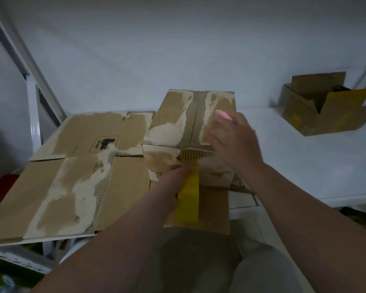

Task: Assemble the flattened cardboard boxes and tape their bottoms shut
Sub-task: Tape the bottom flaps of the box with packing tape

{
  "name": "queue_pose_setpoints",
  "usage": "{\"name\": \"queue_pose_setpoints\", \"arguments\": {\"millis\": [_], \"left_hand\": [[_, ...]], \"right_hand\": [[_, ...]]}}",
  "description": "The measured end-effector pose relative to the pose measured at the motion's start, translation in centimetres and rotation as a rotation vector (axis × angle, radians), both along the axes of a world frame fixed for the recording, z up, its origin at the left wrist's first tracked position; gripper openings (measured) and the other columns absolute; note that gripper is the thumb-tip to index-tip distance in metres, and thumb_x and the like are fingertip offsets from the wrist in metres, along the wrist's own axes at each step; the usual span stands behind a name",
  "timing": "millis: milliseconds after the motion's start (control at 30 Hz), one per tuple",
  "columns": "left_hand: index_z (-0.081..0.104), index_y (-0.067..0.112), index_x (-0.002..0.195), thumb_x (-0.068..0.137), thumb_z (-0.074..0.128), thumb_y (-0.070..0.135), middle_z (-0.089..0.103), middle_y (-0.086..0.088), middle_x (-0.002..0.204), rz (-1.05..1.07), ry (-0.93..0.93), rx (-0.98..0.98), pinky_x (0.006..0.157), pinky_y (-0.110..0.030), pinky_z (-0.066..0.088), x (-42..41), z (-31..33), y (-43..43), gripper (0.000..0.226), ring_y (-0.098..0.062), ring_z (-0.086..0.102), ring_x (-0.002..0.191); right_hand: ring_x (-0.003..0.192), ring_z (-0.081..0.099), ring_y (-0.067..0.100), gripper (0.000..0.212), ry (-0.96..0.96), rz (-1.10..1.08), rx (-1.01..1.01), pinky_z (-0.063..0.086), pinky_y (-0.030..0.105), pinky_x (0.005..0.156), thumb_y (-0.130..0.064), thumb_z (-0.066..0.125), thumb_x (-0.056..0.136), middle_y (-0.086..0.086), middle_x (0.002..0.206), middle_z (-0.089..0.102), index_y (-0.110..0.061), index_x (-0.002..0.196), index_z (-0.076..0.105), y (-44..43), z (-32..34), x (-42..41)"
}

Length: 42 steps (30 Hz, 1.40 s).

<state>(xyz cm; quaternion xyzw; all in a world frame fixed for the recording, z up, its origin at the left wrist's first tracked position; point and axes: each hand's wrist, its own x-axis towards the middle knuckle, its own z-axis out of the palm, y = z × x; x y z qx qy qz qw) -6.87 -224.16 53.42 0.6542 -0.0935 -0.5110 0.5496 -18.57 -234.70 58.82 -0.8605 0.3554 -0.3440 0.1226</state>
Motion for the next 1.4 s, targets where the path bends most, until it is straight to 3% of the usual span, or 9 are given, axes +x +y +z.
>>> {"name": "queue_pose_setpoints", "arguments": {"millis": [100,200,400,600,900,1033,1133,1267,1400], "left_hand": [[0.053,0.02,0.123,0.088,0.066,0.025,0.064,-0.015,0.108,-0.031,0.011,-0.024,0.084,-0.051,0.054,0.2,0.0,0.5,0.038,-0.035,0.065,0.096],[0.053,0.024,0.127,0.076,0.074,0.028,0.066,-0.015,0.112,-0.147,0.053,-0.09,0.087,-0.055,0.053,0.4,-0.2,1.4,0.055,-0.035,0.066,0.099],[0.043,0.038,0.13,0.082,0.071,0.024,0.059,-0.007,0.121,-0.272,0.029,-0.172,0.077,-0.038,0.052,1.2,-1.9,2.9,0.058,-0.027,0.06,0.107],[0.06,0.024,0.116,0.086,0.066,0.029,0.068,-0.006,0.108,-0.261,-0.041,-0.049,0.081,-0.039,0.055,1.9,-1.0,1.5,0.03,-0.025,0.065,0.097],[0.063,0.009,0.103,0.09,0.061,0.025,0.066,-0.009,0.079,-0.262,0.073,0.183,0.06,-0.032,0.055,2.1,-0.3,0.8,0.02,-0.023,0.065,0.067],[0.062,0.01,0.097,0.089,0.063,0.023,0.07,-0.014,0.088,-0.207,0.114,0.138,0.078,-0.041,0.057,1.9,-0.3,1.1,0.015,-0.029,0.067,0.08],[0.059,0.009,0.101,0.09,0.061,0.021,0.068,-0.018,0.096,-0.191,0.139,0.111,0.087,-0.047,0.054,1.8,-0.7,1.3,0.017,-0.033,0.067,0.087],[0.058,0.006,0.101,0.092,0.059,0.021,0.065,-0.017,0.087,-0.183,0.137,0.094,0.08,-0.044,0.055,1.9,-0.7,1.3,0.017,-0.031,0.064,0.078],[0.059,0.005,0.1,0.091,0.06,0.021,0.065,-0.016,0.083,-0.184,0.126,0.094,0.078,-0.042,0.055,1.9,-0.8,1.3,0.019,-0.03,0.064,0.076]], "right_hand": [[0.128,0.035,0.018,0.086,0.342,0.136,-0.031,0.038,0.033,0.097,-0.062,0.062,0.078,-0.001,0.146,0.031,-0.023,0.148,0.029,1.3,-0.8,2.3],[0.126,0.036,0.024,0.094,0.513,0.089,-0.138,0.036,0.038,0.102,-0.067,0.062,0.074,0.003,0.145,0.03,-0.019,0.147,0.026,1.1,-2.2,3.7],[0.125,0.038,0.027,0.097,0.542,0.014,-0.239,0.033,0.04,0.103,-0.069,0.061,0.07,0.005,0.143,0.034,-0.018,0.147,0.029,0.2,-3.6,4.3],[0.124,0.039,0.029,0.096,0.566,0.0,-0.276,0.034,0.041,0.102,-0.066,0.063,0.071,0.009,0.142,0.035,-0.014,0.145,0.033,0.2,-4.0,4.5],[0.131,0.03,0.028,0.104,0.601,-0.037,-0.235,0.027,0.042,0.106,-0.065,0.066,0.07,0.007,0.147,0.024,-0.017,0.15,0.018,0.8,-3.8,4.8],[0.131,0.031,0.028,0.103,0.599,-0.037,-0.217,0.028,0.042,0.107,-0.064,0.067,0.07,0.006,0.147,0.025,-0.018,0.149,0.021,0.9,-3.5,4.9],[0.125,0.038,0.024,0.09,0.49,0.025,-0.097,0.036,0.038,0.103,-0.059,0.068,0.074,0.003,0.142,0.034,-0.02,0.146,0.032,0.3,-3.0,4.6],[0.098,0.056,0.017,0.029,0.014,0.139,-0.089,0.038,0.013,0.075,-0.019,0.054,0.096,0.005,0.113,0.059,-0.015,0.123,0.063,0.6,-1.5,3.6],[0.084,0.063,0.006,0.023,-0.107,0.293,-0.025,0.053,0.024,0.075,-0.014,0.059,0.094,-0.006,0.096,0.069,-0.018,0.115,0.068,2.8,-0.9,2.0]]}}
